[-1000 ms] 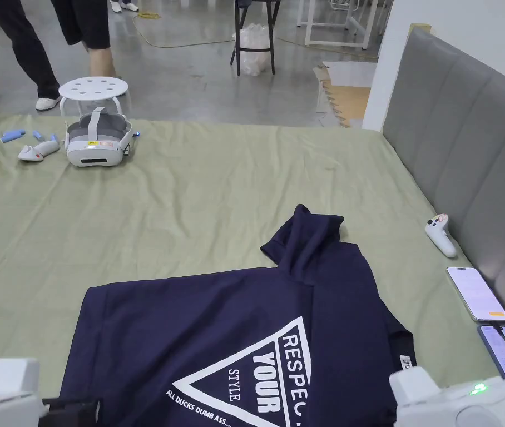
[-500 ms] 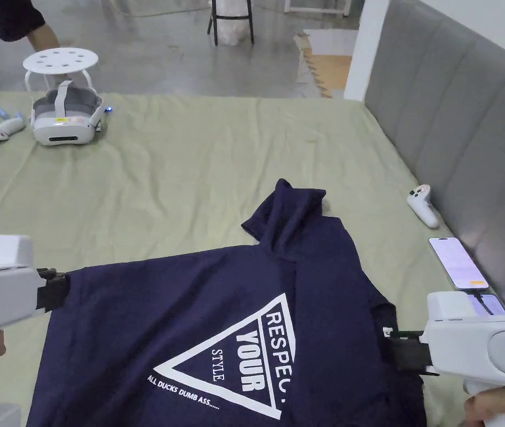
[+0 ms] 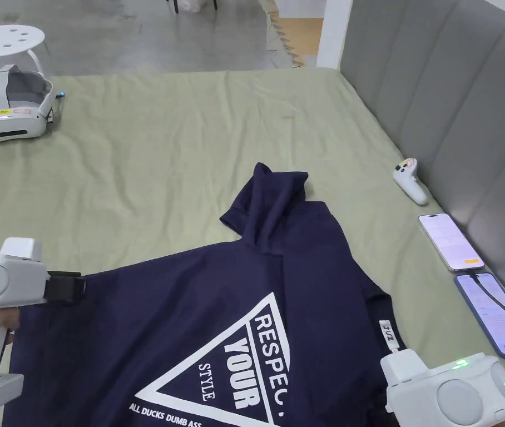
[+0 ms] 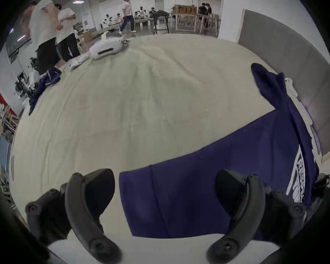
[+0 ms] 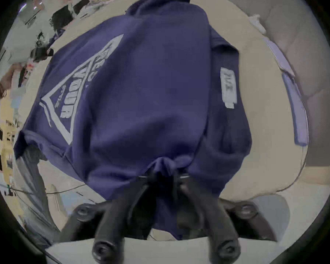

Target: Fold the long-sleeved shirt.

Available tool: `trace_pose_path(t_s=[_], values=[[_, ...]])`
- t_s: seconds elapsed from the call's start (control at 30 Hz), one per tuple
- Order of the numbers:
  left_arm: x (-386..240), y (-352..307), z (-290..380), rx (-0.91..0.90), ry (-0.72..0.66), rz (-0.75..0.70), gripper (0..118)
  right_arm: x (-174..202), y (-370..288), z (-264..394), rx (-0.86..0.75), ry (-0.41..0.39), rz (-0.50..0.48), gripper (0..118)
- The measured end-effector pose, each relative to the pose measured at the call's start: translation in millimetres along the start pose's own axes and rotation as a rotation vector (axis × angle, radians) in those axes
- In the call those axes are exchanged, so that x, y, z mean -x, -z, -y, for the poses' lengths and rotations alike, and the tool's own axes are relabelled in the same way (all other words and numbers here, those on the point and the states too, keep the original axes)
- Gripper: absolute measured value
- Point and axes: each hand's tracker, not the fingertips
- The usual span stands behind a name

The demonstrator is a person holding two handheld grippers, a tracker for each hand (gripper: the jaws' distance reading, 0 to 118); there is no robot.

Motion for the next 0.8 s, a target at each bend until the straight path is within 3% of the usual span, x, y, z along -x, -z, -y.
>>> trace_pose_path(t_s=[0.07, 0.13, 0.23, 0.3, 0.33, 0.37, 0.4, 0.53, 0.67, 0.8], values=[[1.3, 11.2, -2.6, 0.038, 0.004, -0.008, 101, 4.7, -1.0, -3.9, -0.012, 0.000, 0.003, 3], [0.6, 21.4, -0.7, 0.069, 0.017, -0.017, 93, 5.6, 0.7, -1.6, -0.008, -0.032, 0.014, 3], [-2.6, 30.0, 6.9, 0.088, 0.042, -0.032, 90, 4.4, -3.0, -1.3, -0.016, -0.006, 0.003, 3], [-2.6, 21.4, 0.9, 0.090, -0.016, -0.016, 83, 1.0, -6.7, 3.5, -0.031, 0.010, -0.001, 3], [-1.8, 14.5, -2.8, 0.075, -0.017, 0.025, 57, 1.2, -11.6, 4.1, -0.047, 0.019, -0.005, 3], [-1.9, 5.2, -8.3, 0.050, -0.003, 0.043, 17, 0.7, -19.0, 4.2, -0.074, 0.036, -0.011, 3], [-2.3, -4.6, -12.5, 0.051, -0.019, 0.142, 10, -3.8, -27.8, 5.9, -0.119, 0.056, -0.034, 3], [5.4, -52.4, -38.6, -0.052, -0.066, 0.142, 10, -20.0, -85.2, -10.4, -0.301, 0.089, -0.117, 3], [22.2, -113.1, -81.2, -0.193, -0.108, 0.227, 10, -39.1, -165.1, -57.4, -0.526, 0.040, -0.038, 3], [35.0, -173.6, -154.9, -0.393, -0.041, 0.111, 10, -63.6, -252.5, -131.9, -0.756, 0.020, 0.107, 3]])
